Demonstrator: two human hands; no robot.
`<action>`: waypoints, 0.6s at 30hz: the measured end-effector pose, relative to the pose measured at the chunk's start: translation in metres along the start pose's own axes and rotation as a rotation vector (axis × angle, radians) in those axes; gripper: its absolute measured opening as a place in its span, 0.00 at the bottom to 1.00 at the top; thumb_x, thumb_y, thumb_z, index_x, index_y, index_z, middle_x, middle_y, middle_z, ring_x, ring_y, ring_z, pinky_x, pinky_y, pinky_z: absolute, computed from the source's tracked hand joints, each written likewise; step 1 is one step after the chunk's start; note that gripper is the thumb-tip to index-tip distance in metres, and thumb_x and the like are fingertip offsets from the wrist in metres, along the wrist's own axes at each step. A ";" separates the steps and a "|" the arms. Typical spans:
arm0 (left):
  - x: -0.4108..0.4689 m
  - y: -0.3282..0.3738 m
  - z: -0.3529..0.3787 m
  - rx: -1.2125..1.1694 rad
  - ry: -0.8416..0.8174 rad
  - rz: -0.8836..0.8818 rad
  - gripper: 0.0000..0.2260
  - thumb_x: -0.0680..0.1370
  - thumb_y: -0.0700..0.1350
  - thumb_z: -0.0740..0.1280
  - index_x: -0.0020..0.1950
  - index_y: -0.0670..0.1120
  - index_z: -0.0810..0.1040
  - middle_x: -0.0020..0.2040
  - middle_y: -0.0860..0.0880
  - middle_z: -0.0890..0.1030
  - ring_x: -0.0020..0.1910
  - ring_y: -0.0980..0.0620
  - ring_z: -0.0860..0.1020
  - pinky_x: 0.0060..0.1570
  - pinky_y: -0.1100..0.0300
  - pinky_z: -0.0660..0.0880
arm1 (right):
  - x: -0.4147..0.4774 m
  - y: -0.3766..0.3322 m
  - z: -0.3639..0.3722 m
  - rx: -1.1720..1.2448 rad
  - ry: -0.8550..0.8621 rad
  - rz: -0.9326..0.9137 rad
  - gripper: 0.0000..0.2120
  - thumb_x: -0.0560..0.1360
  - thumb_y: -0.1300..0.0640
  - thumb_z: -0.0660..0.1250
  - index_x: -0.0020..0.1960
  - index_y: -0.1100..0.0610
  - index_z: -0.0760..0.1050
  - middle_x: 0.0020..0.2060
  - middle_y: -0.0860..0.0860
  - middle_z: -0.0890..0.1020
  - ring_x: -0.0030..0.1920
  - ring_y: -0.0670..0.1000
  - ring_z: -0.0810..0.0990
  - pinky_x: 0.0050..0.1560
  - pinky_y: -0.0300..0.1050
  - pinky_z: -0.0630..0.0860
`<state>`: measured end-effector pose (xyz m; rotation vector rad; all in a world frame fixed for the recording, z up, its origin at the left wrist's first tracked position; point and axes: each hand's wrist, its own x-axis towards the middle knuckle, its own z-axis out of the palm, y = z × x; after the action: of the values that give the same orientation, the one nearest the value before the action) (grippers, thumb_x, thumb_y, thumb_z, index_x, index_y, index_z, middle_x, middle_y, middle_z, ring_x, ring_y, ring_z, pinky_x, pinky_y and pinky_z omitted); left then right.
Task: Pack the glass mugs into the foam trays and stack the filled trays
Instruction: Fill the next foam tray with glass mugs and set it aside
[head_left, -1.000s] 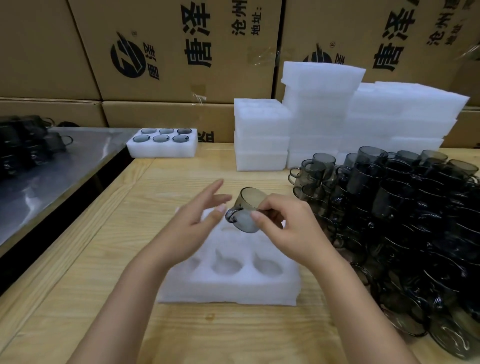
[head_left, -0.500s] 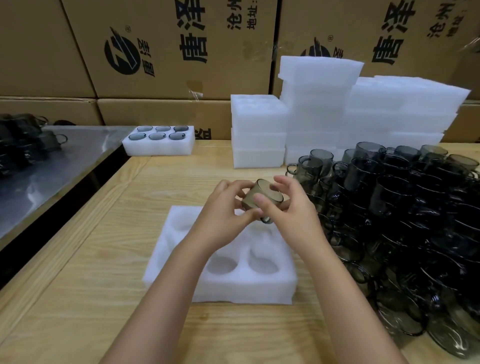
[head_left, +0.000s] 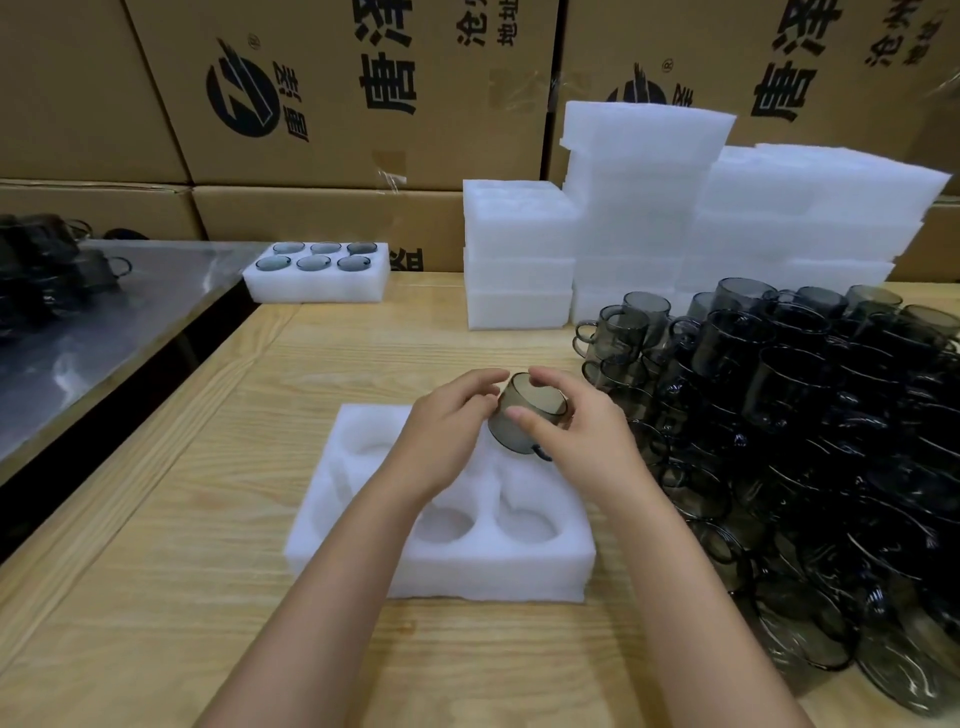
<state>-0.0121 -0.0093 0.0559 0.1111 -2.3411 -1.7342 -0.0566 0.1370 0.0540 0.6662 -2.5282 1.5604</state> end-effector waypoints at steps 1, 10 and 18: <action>0.000 0.000 0.000 0.027 0.002 0.013 0.14 0.80 0.42 0.59 0.61 0.54 0.78 0.57 0.58 0.80 0.60 0.62 0.74 0.54 0.72 0.67 | 0.000 -0.001 -0.001 -0.036 -0.023 -0.009 0.24 0.72 0.51 0.71 0.66 0.50 0.72 0.61 0.44 0.76 0.47 0.47 0.73 0.57 0.43 0.73; -0.003 -0.002 0.002 0.092 0.010 0.034 0.09 0.81 0.50 0.60 0.55 0.61 0.79 0.52 0.64 0.80 0.55 0.68 0.75 0.53 0.72 0.68 | 0.001 -0.009 -0.002 -0.453 -0.110 -0.096 0.27 0.72 0.45 0.69 0.68 0.52 0.69 0.62 0.48 0.74 0.62 0.52 0.65 0.62 0.45 0.63; -0.001 -0.005 0.001 0.166 -0.001 0.050 0.11 0.79 0.42 0.63 0.58 0.53 0.81 0.54 0.59 0.82 0.58 0.63 0.77 0.61 0.63 0.72 | -0.006 -0.009 0.007 -0.586 -0.197 -0.198 0.23 0.77 0.49 0.62 0.70 0.55 0.66 0.65 0.52 0.72 0.67 0.53 0.65 0.65 0.43 0.58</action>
<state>-0.0116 -0.0095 0.0510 0.0780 -2.4634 -1.5159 -0.0459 0.1291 0.0562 0.9688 -2.7449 0.6597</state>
